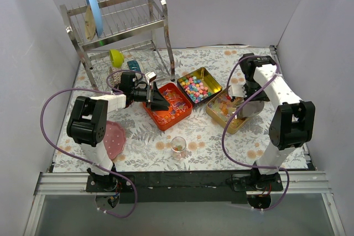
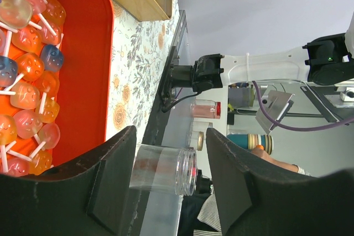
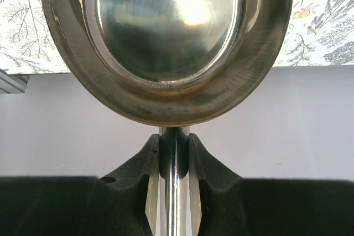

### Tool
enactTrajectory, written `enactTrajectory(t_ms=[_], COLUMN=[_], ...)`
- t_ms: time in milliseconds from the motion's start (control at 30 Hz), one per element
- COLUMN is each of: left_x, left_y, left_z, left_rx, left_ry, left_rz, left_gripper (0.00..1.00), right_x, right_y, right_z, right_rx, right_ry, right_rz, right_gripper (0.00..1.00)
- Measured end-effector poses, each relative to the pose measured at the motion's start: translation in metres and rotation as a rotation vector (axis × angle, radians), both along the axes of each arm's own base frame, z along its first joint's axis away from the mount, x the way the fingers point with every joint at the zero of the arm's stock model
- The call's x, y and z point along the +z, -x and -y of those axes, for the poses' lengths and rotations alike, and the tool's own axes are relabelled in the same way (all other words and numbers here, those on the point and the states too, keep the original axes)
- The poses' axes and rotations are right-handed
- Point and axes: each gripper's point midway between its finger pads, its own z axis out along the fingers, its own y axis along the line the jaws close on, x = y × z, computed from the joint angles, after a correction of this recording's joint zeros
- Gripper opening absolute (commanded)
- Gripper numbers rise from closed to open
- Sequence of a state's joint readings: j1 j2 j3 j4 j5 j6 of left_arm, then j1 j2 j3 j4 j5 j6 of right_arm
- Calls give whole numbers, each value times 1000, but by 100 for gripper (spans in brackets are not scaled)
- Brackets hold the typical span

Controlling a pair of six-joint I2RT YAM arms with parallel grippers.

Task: Pack the candies
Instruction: Scoop the fake candies from the storage box.

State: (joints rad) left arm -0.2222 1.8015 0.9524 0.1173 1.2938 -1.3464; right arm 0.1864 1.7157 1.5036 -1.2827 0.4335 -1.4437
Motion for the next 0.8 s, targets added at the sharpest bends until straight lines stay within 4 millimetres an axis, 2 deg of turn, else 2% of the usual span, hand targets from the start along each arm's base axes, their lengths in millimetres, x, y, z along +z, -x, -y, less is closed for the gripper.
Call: enactTrajectory(t_ms=[267,467,800], left_x=[0,1,-3], left_y=[-1,-1,-2], left_z=[0,0,0], left_rx=[0,0,1], left_ry=[2,4,2], left_rz=[8,17,4], left_gripper=[52,52,52], right_x=[-2,-4,-17], right_y=[-1,2,12], right_z=[0,-14,-29], right_rx=[-21,-23,-62], right_ry=[16,53,53], right_rz=[3,25,37], right_gripper=[1,1,1])
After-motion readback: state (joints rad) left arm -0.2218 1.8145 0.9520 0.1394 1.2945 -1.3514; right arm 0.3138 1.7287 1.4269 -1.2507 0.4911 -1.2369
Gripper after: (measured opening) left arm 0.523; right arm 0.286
